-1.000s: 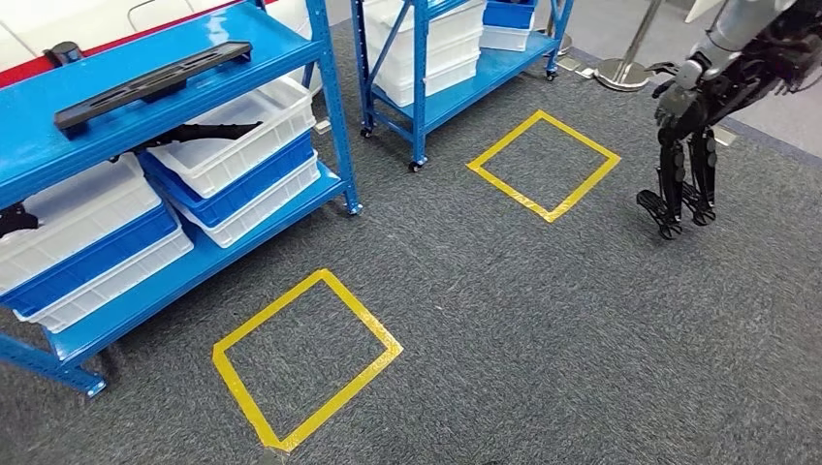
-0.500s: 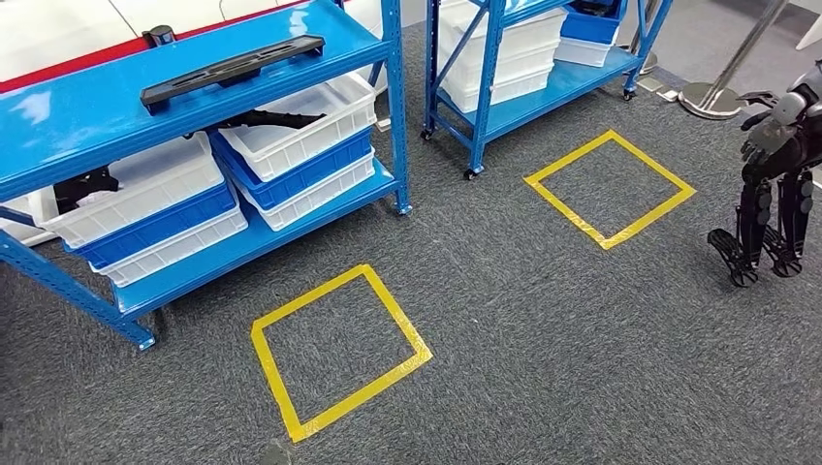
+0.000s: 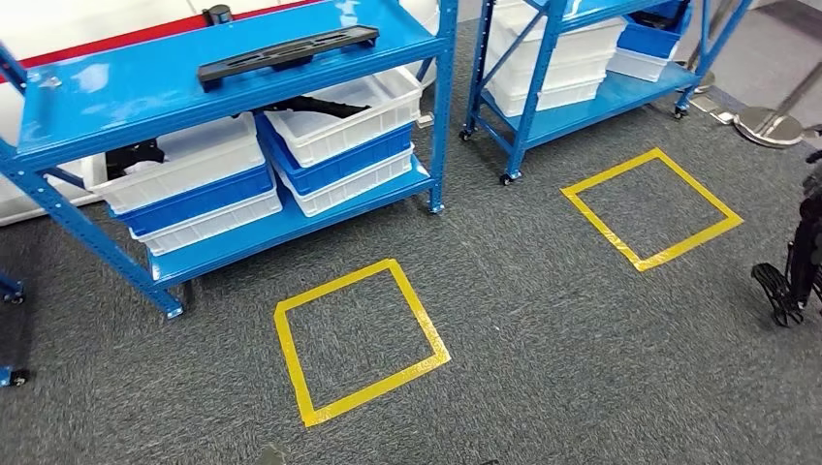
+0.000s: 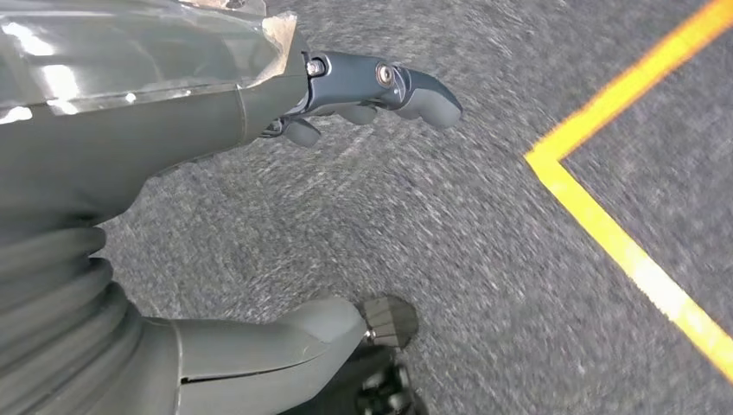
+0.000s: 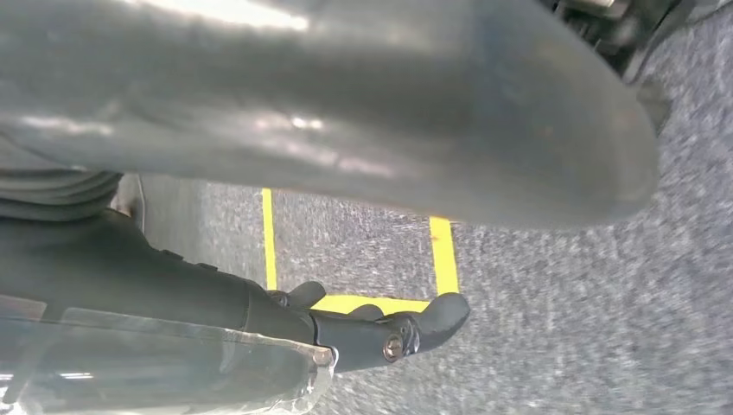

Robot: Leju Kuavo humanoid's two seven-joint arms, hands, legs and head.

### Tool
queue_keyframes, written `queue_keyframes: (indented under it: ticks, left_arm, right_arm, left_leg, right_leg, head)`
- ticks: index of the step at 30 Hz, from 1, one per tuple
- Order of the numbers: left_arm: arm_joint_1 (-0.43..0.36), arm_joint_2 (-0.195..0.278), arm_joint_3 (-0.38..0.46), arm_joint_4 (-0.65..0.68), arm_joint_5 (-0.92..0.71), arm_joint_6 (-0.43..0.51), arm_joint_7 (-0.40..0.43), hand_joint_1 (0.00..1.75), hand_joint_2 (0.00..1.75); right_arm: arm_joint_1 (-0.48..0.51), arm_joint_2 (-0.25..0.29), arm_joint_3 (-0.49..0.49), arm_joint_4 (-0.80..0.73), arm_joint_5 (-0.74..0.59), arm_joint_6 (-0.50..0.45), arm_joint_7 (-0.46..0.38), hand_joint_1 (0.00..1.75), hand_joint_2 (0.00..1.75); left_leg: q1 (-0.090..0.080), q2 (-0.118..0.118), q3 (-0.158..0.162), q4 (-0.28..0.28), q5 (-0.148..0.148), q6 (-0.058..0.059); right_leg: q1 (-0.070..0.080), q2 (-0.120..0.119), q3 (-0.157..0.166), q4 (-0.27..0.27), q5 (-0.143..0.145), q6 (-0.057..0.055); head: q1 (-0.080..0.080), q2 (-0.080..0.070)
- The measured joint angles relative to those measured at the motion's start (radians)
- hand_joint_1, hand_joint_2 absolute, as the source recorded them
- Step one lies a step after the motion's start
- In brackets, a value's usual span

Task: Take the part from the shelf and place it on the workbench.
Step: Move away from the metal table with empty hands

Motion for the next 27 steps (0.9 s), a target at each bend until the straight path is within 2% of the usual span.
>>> queue_keyframes:
  ticks: [1,2,3,4,5,6,7,8,9,10,11,13,14,16,17,18,19,20,21,22,23,24,26,27]
  left_arm:
    - [-0.001,-0.001,0.0,0.0,0.002,0.0,-0.001,0.0,1.75]
    - [-0.002,-0.002,0.0,0.0,0.004,0.001,-0.002,0.0,1.75]
    - [-0.003,-0.002,0.0,0.0,0.005,0.001,-0.003,0.0,1.75]
    - [-0.002,-0.003,0.0,0.0,0.006,0.001,-0.004,0.0,1.75]
    - [-0.001,-0.003,0.0,0.0,0.007,0.001,-0.004,0.0,1.75]
    - [0.001,-0.003,0.0,0.0,0.007,0.0,-0.004,0.0,1.75]
    - [0.002,-0.003,0.0,0.0,0.008,0.0,-0.004,0.0,1.75]
    - [0.002,-0.003,0.0,0.0,0.009,0.0,-0.004,0.0,1.75]
    - [0.002,-0.003,0.001,0.0,0.011,0.0,-0.004,0.0,1.75]
    - [0.002,-0.003,0.001,0.0,0.013,0.0,-0.004,0.0,1.75]
    - [0.002,-0.003,0.001,0.0,0.015,0.0,-0.004,0.0,1.75]
    - [0.003,-0.001,0.001,0.0,0.015,0.0,-0.001,0.0,1.75]
    - [0.003,0.0,0.001,0.0,0.015,-0.001,0.001,0.0,1.75]
    - [0.0,0.003,0.001,0.0,0.015,-0.003,0.005,0.0,1.75]
    - [-0.002,0.004,0.001,0.0,0.015,-0.003,0.007,0.0,1.75]
    - [-0.003,0.004,0.001,0.0,0.016,-0.003,0.007,0.0,1.75]
    - [-0.004,0.005,0.001,0.0,0.018,-0.002,0.008,0.0,1.75]
    - [-0.003,0.005,0.002,0.0,0.021,-0.001,0.008,0.0,1.75]
    - [-0.002,0.005,0.004,0.0,0.023,0.001,0.008,0.0,1.75]
    - [-0.001,0.005,0.005,0.0,0.024,0.003,0.009,0.0,1.75]
    - [-0.002,0.005,0.006,0.0,0.025,0.004,0.009,0.0,1.75]
    - [-0.004,0.005,0.006,0.0,0.025,0.004,0.01,0.0,1.75]
    - [-0.009,0.003,0.006,0.0,0.024,0.005,0.013,0.0,1.75]
    - [-0.012,0.002,0.006,0.0,0.024,0.005,0.014,0.0,1.75]
  right_arm:
    - [0.0,0.0,0.0,0.0,0.0,0.0,-0.001,0.0,0.0]
    - [0.001,-0.001,0.0,0.0,0.001,0.0,-0.002,0.0,0.0]
    - [0.003,-0.002,0.0,0.0,0.001,0.0,-0.001,0.0,0.0]
    - [0.004,-0.003,0.001,0.0,0.001,0.001,-0.001,0.0,0.0]
    - [0.006,-0.005,0.001,0.0,0.001,0.001,0.0,0.0,0.0]
    - [0.006,-0.006,0.001,0.0,0.001,0.001,0.001,0.0,0.0]
    - [0.006,-0.008,0.002,0.0,0.001,0.001,0.001,0.0,0.0]
    - [0.006,-0.009,0.004,0.0,0.001,0.002,0.001,0.0,0.0]
    - [0.005,-0.009,0.005,0.0,0.001,0.003,0.002,0.0,0.0]
    - [0.004,-0.009,0.007,0.0,0.001,0.004,0.003,0.0,0.0]
    - [0.003,-0.009,0.01,0.0,0.001,0.006,0.005,0.0,0.0]
    - [0.001,-0.008,0.014,0.0,0.001,0.007,0.009,0.0,0.0]
    - [0.0,-0.006,0.016,0.0,0.001,0.008,0.011,0.0,0.0]
    - [-0.003,-0.004,0.02,0.0,0.001,0.009,0.012,0.0,0.0]
    - [-0.003,-0.003,0.022,0.0,0.001,0.009,0.014,0.0,0.0]
    - [-0.003,-0.003,0.024,0.0,0.001,0.01,0.016,0.0,0.0]
    - [-0.002,-0.003,0.025,0.0,0.001,0.01,0.018,0.0,0.0]
    - [-0.002,-0.003,0.025,0.0,0.001,0.01,0.021,0.0,0.0]
    - [-0.003,-0.003,0.026,0.0,0.001,0.011,0.023,0.0,0.0]
    - [-0.004,-0.002,0.026,0.0,0.0,0.011,0.025,0.0,0.0]
    - [-0.004,0.0,0.027,0.0,0.0,0.01,0.026,0.0,0.0]
    - [-0.005,0.001,0.027,-0.001,-0.001,0.01,0.027,0.0,0.0]
    - [-0.006,0.004,0.027,-0.001,-0.002,0.009,0.027,0.0,0.0]
    - [-0.006,0.005,0.027,-0.001,-0.002,0.009,0.028,0.0,0.0]
  left_leg:
    - [0.004,-0.013,0.006,-0.009,0.007,0.003]
    - [0.006,-0.024,0.006,-0.013,0.01,0.004]
    - [0.007,-0.038,0.005,-0.014,0.011,0.006]
    - [0.008,-0.052,0.004,-0.013,0.011,0.006]
    - [0.008,-0.065,0.004,-0.013,0.011,0.005]
    - [0.009,-0.079,0.005,-0.012,0.01,0.004]
    - [0.011,-0.092,0.006,-0.01,0.009,0.001]
    - [0.013,-0.106,0.006,-0.006,0.007,-0.003]
    - [0.013,-0.117,0.004,0.0,0.003,-0.01]
    - [0.013,-0.127,0.001,0.006,-0.001,-0.017]
    - [0.011,-0.133,-0.002,0.01,-0.003,-0.024]
    - [0.013,-0.142,-0.007,0.011,-0.003,-0.034]
    - [0.014,-0.134,-0.009,0.014,-0.005,-0.039]
    - [0.017,-0.092,-0.032,0.061,-0.033,-0.048]
    - [0.017,-0.065,-0.058,0.114,-0.061,-0.053]
    - [0.018,-0.049,-0.093,0.181,-0.092,-0.056]
    - [0.019,-0.041,-0.129,0.246,-0.116,-0.058]
    - [0.019,-0.038,-0.154,0.289,-0.125,-0.059]
    - [0.02,-0.036,-0.162,0.295,-0.115,-0.058]
    - [0.019,-0.034,-0.148,0.263,-0.087,-0.056]
    - [0.018,-0.023,-0.115,0.197,-0.05,-0.05]
    - [0.014,-0.001,-0.08,0.127,-0.021,-0.043]
    - [0.004,0.031,-0.034,0.036,0.005,-0.031]
    - [0.0,0.034,-0.03,0.027,0.002,-0.028]
  right_leg:
    - [-0.001,0.025,-0.015,0.035,-0.018,0.002]
    - [-0.005,0.051,-0.041,0.09,-0.043,0.001]
    - [-0.008,0.066,-0.074,0.158,-0.071,0.001]
    - [-0.011,0.072,-0.106,0.218,-0.092,0.003]
    - [-0.015,0.073,-0.125,0.251,-0.098,0.01]
    - [-0.018,0.074,-0.126,0.246,-0.087,0.021]
    - [-0.023,0.077,-0.106,0.198,-0.06,0.033]
    - [-0.029,0.088,-0.073,0.124,-0.026,0.046]
    - [-0.032,0.101,-0.043,0.058,-0.001,0.052]
    - [-0.033,0.112,-0.021,0.009,0.016,0.051]
    - [-0.032,0.12,-0.01,-0.013,0.022,0.045]
    - [-0.029,0.111,-0.008,-0.014,0.022,0.026]
    - [-0.03,0.105,-0.007,-0.015,0.024,0.019]
    - [-0.033,0.09,-0.005,-0.017,0.024,0.004]
    - [-0.031,0.081,-0.004,-0.018,0.022,-0.003]
    - [-0.029,0.071,-0.003,-0.018,0.02,-0.008]
    - [-0.026,0.059,-0.002,-0.018,0.018,-0.012]
    - [-0.024,0.048,-0.001,-0.018,0.016,-0.014]
    - [-0.023,0.038,0.0,-0.018,0.015,-0.015]
    - [-0.022,0.029,0.003,-0.018,0.013,-0.016]
    - [-0.021,0.02,0.008,-0.018,0.01,-0.016]
    - [-0.019,0.013,0.012,-0.018,0.007,-0.014]
    - [-0.013,-0.001,0.018,-0.019,0.001,-0.006]
    - [-0.011,-0.008,0.02,-0.02,-0.002,-0.001]
  head:
    - [0.003,0.0]
    - [0.009,0.0]
    - [0.013,0.0]
    - [0.017,0.0]
    - [0.02,0.0]
    - [0.021,0.0]
    - [0.022,0.0]
    - [0.024,0.0]
    - [0.027,0.0]
    - [0.031,0.0]
    - [0.032,0.0]
    - [0.027,0.0]
    - [0.023,0.0]
    - [0.013,0.0]
    - [0.008,0.0]
    - [0.003,0.0]
    - [0.0,0.0]
    - [0.0,0.0]
    - [-0.001,0.0]
    - [-0.002,0.0]
    - [-0.003,0.0]
    - [-0.004,0.0]
    - [-0.003,0.0]
    - [-0.002,0.0]
